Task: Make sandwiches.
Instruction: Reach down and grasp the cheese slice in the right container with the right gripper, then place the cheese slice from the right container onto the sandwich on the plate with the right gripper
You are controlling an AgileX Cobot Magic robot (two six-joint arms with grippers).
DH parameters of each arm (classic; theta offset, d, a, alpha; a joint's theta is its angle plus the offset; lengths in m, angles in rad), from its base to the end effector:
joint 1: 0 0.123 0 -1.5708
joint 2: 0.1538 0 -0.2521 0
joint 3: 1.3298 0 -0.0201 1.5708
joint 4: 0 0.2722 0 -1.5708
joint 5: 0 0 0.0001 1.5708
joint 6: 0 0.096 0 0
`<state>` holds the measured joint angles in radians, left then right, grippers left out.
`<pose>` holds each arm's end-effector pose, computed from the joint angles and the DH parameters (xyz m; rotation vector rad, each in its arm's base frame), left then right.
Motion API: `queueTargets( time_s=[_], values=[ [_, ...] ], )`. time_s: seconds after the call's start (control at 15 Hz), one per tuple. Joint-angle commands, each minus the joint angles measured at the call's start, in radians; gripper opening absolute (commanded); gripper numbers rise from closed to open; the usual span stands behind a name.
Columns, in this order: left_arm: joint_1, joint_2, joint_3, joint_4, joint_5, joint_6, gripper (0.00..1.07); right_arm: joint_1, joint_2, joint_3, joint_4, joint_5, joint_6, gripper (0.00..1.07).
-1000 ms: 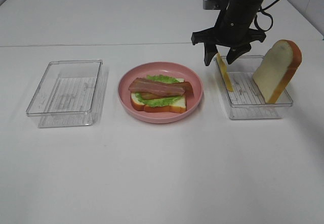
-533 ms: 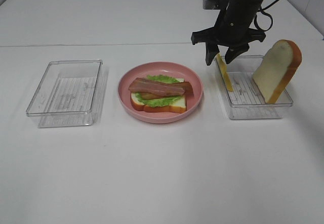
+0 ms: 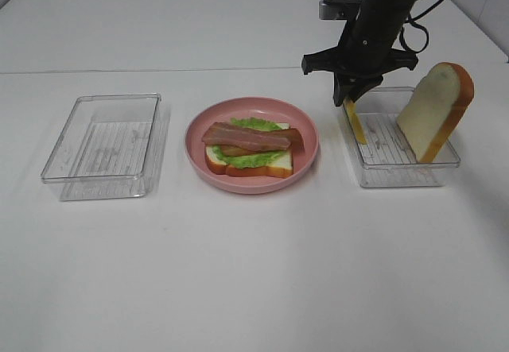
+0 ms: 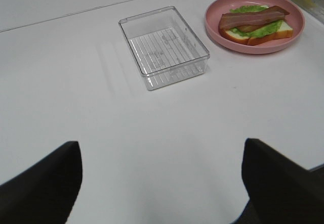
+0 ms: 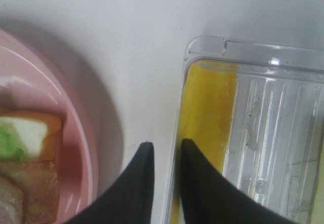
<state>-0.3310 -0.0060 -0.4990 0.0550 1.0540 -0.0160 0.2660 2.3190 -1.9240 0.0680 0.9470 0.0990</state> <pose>0.0498 -0.0123 0.2860 0.3167 2.0100 -0.1527 0.4743 0.1347 0.1249 -0.1929 2.8307 0.1679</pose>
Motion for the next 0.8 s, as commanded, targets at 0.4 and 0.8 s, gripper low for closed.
queueTargets(
  time_s=[0.4, 0.8],
  values=[
    [0.004, -0.021, 0.002, -0.008, -0.010, -0.002, 0.81, -0.001, -0.038, -0.004, -0.027, 0.009, -0.008, 0.00],
    [0.004, -0.021, 0.002, -0.008, -0.010, -0.002, 0.81, 0.003, -0.220, -0.004, 0.046, 0.057, -0.063, 0.00]
  ],
)
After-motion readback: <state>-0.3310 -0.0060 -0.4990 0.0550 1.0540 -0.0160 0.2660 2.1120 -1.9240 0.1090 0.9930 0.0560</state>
